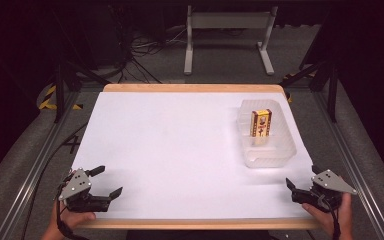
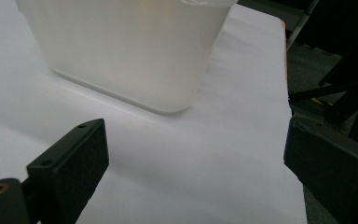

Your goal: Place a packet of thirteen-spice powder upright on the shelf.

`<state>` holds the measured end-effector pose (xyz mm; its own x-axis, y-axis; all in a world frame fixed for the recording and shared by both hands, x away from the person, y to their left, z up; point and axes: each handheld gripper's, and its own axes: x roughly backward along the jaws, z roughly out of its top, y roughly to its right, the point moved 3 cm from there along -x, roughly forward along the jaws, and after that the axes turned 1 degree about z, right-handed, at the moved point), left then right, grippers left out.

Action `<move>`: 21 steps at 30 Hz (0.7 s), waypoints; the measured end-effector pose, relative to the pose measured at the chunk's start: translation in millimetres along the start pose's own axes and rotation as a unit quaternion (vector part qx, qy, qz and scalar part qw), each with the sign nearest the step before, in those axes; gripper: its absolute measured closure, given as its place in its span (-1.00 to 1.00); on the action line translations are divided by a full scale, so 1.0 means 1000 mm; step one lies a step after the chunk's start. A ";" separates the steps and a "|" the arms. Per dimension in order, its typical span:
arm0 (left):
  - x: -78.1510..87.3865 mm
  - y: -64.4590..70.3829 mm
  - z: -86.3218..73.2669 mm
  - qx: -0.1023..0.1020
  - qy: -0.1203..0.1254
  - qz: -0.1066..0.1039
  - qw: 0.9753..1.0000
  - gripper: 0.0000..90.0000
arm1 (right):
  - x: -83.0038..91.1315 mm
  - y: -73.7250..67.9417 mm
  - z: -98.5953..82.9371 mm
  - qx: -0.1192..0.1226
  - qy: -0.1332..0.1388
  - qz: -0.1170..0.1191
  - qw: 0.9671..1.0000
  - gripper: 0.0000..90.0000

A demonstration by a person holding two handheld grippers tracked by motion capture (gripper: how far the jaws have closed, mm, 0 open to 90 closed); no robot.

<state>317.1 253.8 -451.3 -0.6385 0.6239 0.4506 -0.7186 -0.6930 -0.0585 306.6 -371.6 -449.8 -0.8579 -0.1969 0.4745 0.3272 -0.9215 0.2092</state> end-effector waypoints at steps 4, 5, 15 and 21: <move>0.000 0.000 0.000 0.000 0.000 0.001 1.000 -0.81 | -0.001 -0.001 0.000 0.002 -0.002 0.003 1.000 -0.85; -0.001 0.000 0.000 0.000 -0.001 0.000 1.000 -0.81 | -0.001 -0.001 0.000 0.003 -0.002 0.003 1.000 -0.85; -0.002 0.000 0.001 -0.001 -0.003 0.002 1.000 -0.81 | -0.001 -0.003 0.001 0.007 -0.002 0.002 1.000 -0.85; -0.002 -0.001 0.001 -0.002 -0.002 0.001 1.000 -0.81 | -0.001 -0.003 0.002 0.009 -0.002 0.003 1.000 -0.85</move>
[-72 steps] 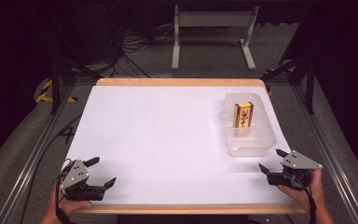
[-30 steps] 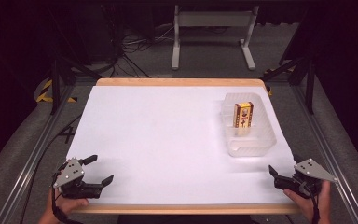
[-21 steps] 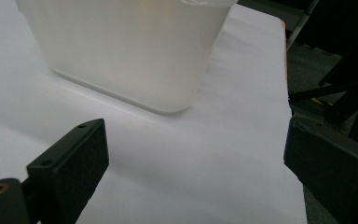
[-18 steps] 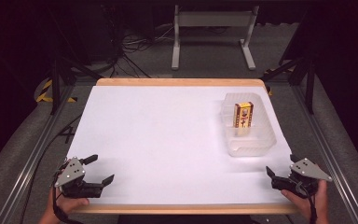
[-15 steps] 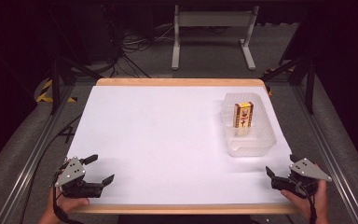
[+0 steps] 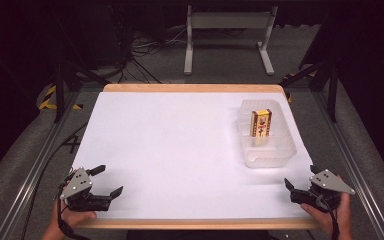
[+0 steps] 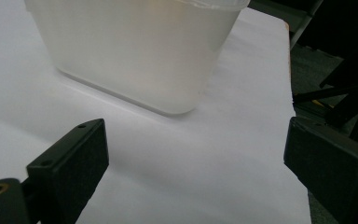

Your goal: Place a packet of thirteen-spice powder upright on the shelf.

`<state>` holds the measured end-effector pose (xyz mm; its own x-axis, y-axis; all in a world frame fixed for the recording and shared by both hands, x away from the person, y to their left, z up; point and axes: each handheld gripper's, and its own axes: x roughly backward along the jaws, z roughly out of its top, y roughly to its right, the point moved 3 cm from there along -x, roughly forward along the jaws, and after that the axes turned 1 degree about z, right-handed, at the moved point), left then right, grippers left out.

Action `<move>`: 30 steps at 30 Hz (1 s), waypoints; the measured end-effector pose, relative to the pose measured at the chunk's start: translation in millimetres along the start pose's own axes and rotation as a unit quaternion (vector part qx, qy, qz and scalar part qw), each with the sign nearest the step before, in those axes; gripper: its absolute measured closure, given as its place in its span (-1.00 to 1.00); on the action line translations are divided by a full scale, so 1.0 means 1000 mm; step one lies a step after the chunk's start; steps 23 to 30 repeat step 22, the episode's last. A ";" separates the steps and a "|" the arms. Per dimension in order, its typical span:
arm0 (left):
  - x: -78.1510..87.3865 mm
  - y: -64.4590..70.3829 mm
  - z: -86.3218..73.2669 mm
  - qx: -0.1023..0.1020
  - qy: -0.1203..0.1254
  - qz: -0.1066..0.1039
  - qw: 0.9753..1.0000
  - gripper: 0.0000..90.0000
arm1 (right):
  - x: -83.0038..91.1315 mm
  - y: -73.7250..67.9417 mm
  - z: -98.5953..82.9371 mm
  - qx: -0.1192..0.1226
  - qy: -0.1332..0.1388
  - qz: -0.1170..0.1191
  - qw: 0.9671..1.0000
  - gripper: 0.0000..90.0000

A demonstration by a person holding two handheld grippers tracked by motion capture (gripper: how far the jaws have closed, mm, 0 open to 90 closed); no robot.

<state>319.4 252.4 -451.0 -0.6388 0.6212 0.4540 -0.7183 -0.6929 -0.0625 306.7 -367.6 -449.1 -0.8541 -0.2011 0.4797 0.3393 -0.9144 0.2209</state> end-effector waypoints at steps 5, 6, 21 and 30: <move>0.000 0.000 0.001 0.001 0.001 0.000 1.000 -0.81 | 0.000 -0.001 0.000 0.003 -0.002 0.003 1.000 -0.85; -0.001 0.000 0.001 0.001 0.001 0.000 1.000 -0.81 | 0.000 -0.001 0.000 0.002 -0.003 0.002 1.000 -0.85; -0.003 0.000 0.002 0.002 0.000 -0.003 1.000 -0.81 | 0.003 -0.004 0.001 0.005 -0.003 0.004 1.000 -0.85; -0.003 0.000 0.003 0.003 0.000 -0.002 1.000 -0.81 | 0.003 -0.004 0.001 0.005 -0.003 0.004 1.000 -0.85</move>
